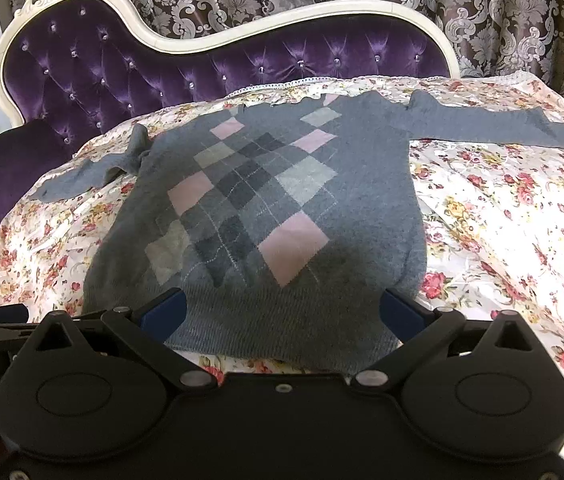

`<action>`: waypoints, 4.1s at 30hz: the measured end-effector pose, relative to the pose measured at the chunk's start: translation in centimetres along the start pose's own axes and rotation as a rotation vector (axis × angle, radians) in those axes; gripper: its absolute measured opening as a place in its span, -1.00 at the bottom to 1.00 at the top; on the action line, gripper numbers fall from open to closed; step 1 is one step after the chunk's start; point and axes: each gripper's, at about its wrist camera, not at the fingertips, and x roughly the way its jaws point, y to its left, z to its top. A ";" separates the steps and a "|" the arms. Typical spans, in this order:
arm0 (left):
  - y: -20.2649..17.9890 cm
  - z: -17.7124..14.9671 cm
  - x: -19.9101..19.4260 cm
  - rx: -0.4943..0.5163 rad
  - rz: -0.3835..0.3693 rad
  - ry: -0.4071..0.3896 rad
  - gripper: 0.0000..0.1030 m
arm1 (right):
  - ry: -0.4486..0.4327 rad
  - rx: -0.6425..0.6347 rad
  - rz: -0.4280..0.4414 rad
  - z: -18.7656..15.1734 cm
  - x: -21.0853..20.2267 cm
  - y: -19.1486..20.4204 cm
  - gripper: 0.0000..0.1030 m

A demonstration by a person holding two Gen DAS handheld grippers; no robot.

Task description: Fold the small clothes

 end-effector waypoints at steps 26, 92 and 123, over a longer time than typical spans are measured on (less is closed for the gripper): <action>-4.5 10.7 8.7 0.061 -0.050 -0.143 0.97 | -0.157 0.182 -0.151 9.9 4.6 -17.5 0.98; 5.7 11.3 13.3 -0.105 -0.175 -0.078 0.82 | -0.317 -0.183 0.177 29.4 13.6 -1.7 -0.80; 2.9 17.4 18.2 0.041 -0.156 -0.147 0.79 | -0.172 -0.077 0.168 18.5 18.5 -8.0 0.07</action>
